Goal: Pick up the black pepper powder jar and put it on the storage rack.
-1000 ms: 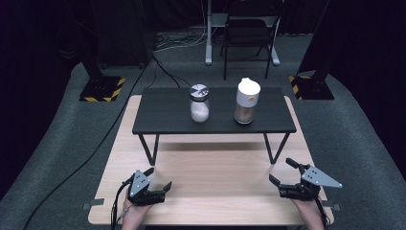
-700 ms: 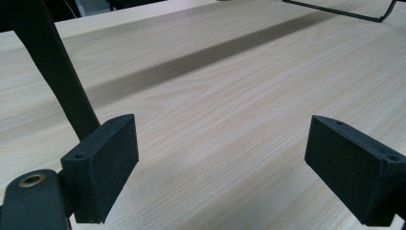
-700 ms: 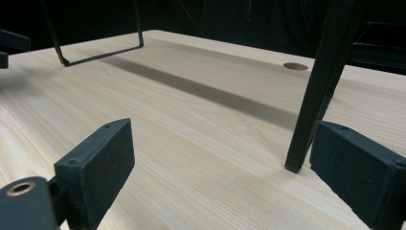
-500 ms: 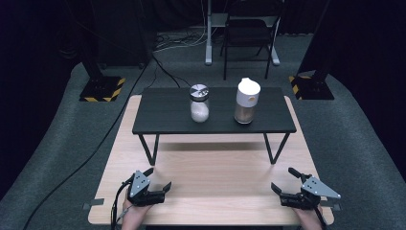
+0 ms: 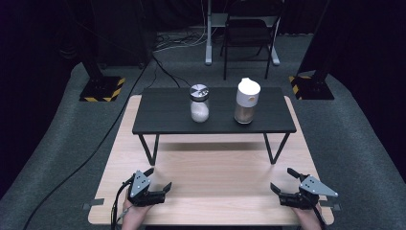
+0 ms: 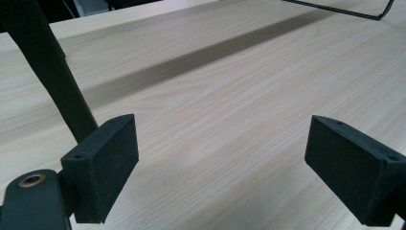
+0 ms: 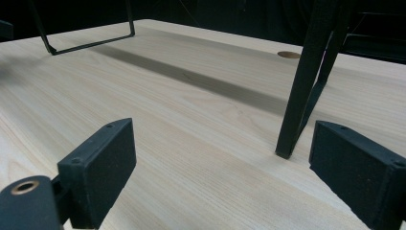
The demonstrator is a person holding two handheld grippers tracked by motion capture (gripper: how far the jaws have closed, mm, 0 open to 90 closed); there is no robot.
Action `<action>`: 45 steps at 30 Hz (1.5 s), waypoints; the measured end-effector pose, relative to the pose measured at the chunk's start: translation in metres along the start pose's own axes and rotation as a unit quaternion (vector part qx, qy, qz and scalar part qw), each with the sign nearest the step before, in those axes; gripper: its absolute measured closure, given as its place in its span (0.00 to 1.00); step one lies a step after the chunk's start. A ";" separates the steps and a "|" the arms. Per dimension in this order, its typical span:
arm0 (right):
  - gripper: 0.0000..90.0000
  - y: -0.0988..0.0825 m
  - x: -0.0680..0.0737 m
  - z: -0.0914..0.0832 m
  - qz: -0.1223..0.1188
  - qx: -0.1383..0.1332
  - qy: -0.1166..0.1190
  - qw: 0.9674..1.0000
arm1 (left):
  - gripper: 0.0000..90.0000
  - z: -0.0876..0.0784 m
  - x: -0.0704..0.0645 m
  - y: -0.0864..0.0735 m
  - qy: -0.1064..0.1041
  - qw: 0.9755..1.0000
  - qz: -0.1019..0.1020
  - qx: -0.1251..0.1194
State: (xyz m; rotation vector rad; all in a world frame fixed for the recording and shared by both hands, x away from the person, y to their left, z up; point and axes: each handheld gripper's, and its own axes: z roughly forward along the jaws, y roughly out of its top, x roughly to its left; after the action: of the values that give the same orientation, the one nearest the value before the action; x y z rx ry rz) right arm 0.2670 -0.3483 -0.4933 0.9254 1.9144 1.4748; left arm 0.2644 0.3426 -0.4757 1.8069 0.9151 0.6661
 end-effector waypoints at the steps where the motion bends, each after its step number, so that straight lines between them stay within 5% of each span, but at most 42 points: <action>1: 0.09 0.000 0.000 0.000 -0.001 0.000 0.000 1.000 | 0.12 0.000 0.000 0.000 0.000 1.000 0.000 0.000; 45: 0.09 0.000 -0.001 0.003 0.006 0.009 -0.001 1.000 | 0.09 0.002 -0.002 0.002 0.002 1.000 0.000 0.003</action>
State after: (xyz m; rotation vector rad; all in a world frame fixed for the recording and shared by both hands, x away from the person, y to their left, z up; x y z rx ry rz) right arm 0.2699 -0.3474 -0.4939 0.9473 1.9274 1.4638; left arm 0.2655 0.3398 -0.4750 1.8115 0.9197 0.6675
